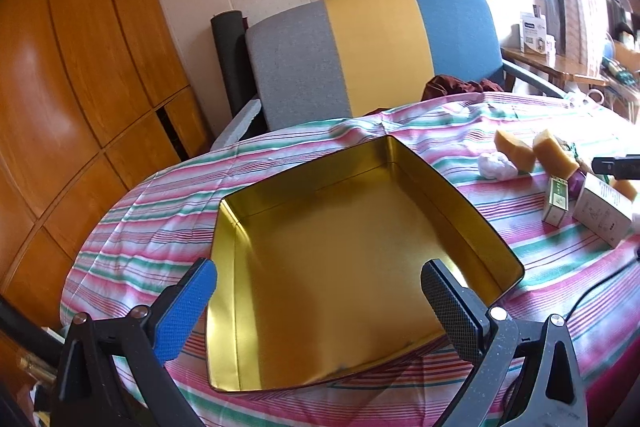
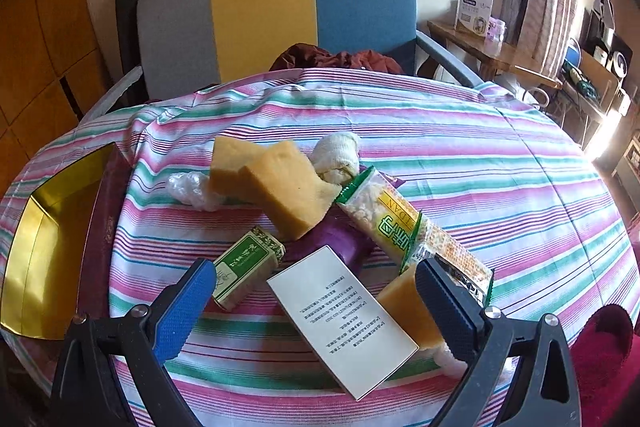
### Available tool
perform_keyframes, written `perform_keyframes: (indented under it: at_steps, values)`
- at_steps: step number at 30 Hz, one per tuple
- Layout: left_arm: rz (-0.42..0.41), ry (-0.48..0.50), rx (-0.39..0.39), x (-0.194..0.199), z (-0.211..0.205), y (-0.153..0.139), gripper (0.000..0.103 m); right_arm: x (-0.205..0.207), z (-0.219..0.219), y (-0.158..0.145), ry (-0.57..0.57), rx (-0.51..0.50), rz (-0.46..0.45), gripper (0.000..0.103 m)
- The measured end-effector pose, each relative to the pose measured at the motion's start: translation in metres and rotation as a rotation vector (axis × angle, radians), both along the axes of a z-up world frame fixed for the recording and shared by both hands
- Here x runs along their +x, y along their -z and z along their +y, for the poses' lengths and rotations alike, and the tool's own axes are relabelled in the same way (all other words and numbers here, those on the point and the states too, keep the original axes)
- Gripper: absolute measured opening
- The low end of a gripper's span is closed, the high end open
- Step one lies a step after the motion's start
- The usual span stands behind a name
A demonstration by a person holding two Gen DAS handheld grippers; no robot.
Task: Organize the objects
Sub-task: 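Move the left tool to the small green tea box and close on it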
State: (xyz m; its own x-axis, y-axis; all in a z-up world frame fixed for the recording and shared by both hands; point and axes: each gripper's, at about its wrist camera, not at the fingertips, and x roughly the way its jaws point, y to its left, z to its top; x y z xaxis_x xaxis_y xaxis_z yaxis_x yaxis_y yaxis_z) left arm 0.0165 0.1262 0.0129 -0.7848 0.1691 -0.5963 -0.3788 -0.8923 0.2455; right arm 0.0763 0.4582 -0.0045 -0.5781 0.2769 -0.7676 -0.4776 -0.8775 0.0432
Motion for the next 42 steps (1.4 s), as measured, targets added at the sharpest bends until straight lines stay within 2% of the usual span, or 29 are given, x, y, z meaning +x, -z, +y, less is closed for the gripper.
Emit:
perform_keyframes:
  at_steps: [4, 7, 11, 13, 16, 18, 23, 30, 31, 35, 40, 42]
  values:
    - [-0.01, 0.027, -0.014, 0.0, 0.011, 0.002, 0.103, 0.001, 0.013, 0.006, 0.019, -0.104, 0.015, 0.102]
    - [-0.045, 0.065, 0.014, -0.002, 0.021, 0.003, 0.103, 0.004, 0.023, 0.006, 0.042, -0.15, 0.037, 0.102]
    - [-0.172, 0.171, 0.205, -0.009, 0.026, -0.001, 0.103, 0.012, 0.036, 0.006, 0.085, -0.228, 0.087, 0.102]
    - [-0.226, 0.172, 0.233, -0.015, 0.034, -0.001, 0.103, 0.016, 0.041, 0.005, 0.103, -0.25, 0.106, 0.102]
    - [-0.217, 0.205, 0.194, -0.017, 0.059, -0.002, 0.103, 0.022, 0.048, 0.004, 0.133, -0.276, 0.132, 0.102]
    - [-0.218, 0.245, 0.202, -0.016, 0.072, -0.004, 0.103, 0.025, 0.053, 0.004, 0.156, -0.293, 0.152, 0.102]
    - [-0.31, 0.334, 0.185, -0.024, 0.116, 0.003, 0.103, 0.035, 0.066, 0.003, 0.2, -0.35, 0.198, 0.102]
    - [-0.301, 0.474, 0.089, -0.026, 0.184, 0.019, 0.103, 0.048, 0.078, 0.002, 0.239, -0.415, 0.262, 0.102]
    - [-0.299, 0.502, 0.071, -0.026, 0.195, 0.023, 0.101, 0.049, 0.079, 0.002, 0.242, -0.417, 0.268, 0.102]
    - [-0.34, 0.576, 0.003, -0.03, 0.233, 0.042, 0.081, 0.052, 0.082, 0.003, 0.253, -0.435, 0.283, 0.102]
    - [-0.391, 0.626, -0.062, -0.031, 0.271, 0.069, 0.076, 0.054, 0.086, 0.005, 0.267, -0.456, 0.293, 0.102]
    - [-0.411, 0.629, -0.091, -0.032, 0.284, 0.082, 0.069, 0.054, 0.087, 0.006, 0.265, -0.466, 0.289, 0.102]
